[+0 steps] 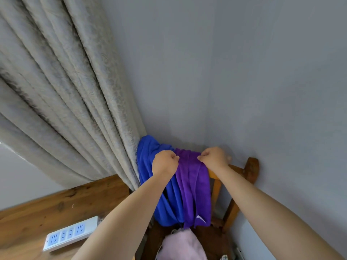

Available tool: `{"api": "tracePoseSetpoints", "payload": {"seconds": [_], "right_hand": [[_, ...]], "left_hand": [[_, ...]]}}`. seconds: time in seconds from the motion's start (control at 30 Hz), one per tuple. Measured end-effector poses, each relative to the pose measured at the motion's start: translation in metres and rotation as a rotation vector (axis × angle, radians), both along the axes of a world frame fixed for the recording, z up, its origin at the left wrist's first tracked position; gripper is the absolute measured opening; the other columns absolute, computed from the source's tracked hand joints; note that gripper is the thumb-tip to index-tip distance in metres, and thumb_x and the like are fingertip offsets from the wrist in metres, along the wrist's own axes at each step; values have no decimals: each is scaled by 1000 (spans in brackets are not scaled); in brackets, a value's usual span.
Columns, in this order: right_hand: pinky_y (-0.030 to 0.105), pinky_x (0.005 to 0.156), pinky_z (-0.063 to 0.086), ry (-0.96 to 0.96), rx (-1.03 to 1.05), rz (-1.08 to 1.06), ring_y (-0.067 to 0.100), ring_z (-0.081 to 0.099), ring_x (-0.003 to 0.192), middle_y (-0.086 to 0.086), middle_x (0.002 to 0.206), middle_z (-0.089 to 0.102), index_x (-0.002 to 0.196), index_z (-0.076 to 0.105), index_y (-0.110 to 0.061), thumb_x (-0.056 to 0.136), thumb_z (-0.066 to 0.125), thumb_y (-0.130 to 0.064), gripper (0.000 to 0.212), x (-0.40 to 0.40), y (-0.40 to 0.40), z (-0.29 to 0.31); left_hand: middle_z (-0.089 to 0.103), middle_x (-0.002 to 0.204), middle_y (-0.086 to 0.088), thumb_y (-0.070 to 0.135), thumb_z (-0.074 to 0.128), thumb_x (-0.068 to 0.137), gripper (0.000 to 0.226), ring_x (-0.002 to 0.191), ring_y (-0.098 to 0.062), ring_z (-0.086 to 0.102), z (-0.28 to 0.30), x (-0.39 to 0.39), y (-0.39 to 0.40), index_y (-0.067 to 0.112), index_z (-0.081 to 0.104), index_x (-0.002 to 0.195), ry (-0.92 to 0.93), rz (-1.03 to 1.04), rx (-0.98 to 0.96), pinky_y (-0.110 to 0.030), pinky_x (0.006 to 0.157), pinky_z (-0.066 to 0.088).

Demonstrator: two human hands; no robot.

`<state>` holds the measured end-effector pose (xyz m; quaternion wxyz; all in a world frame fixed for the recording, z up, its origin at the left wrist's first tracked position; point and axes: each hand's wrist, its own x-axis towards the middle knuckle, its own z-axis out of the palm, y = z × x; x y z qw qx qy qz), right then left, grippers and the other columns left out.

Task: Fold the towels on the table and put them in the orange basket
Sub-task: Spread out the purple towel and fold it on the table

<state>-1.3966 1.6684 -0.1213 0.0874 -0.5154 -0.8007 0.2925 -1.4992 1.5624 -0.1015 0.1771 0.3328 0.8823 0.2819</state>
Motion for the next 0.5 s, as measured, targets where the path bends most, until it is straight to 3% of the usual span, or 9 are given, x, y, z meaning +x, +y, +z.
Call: {"api": "tracePoseSetpoints", "payload": {"seconds": [0.1, 0.27, 0.37, 0.5], "right_hand": [[35, 94, 30, 73, 50, -52, 25, 54, 108, 3, 108, 67, 96, 70, -19, 88, 55, -31, 20, 11, -6, 1], [38, 90, 46, 373, 100, -196, 30, 62, 102, 15, 102, 70, 95, 71, -6, 80, 68, -22, 22, 63, -15, 15], [43, 85, 49, 562, 82, -215, 31, 64, 91, 16, 94, 70, 89, 71, -4, 80, 68, -17, 16, 86, -31, 35], [32, 75, 47, 723, 98, -143, 20, 59, 77, 4, 75, 65, 79, 69, -12, 79, 68, -12, 1, 94, -77, 69]], "left_hand": [[29, 46, 2, 16, 50, 91, 49, 44, -10, 26, 2, 0, -12, 14, 29, 47, -71, 64, 109, -23, 46, 23], [50, 58, 4, 16, 54, 90, 24, 54, -8, 43, 18, 11, -39, 14, 57, 66, -209, 125, 348, -23, 58, 37], [53, 62, 11, 15, 55, 90, 34, 59, -2, 47, 33, 16, -60, 29, 54, 60, -264, 162, 466, -19, 61, 40], [51, 62, 11, 18, 51, 92, 32, 56, -3, 44, 59, 25, -105, 29, 52, 63, -253, 183, 576, -16, 52, 36]]}}
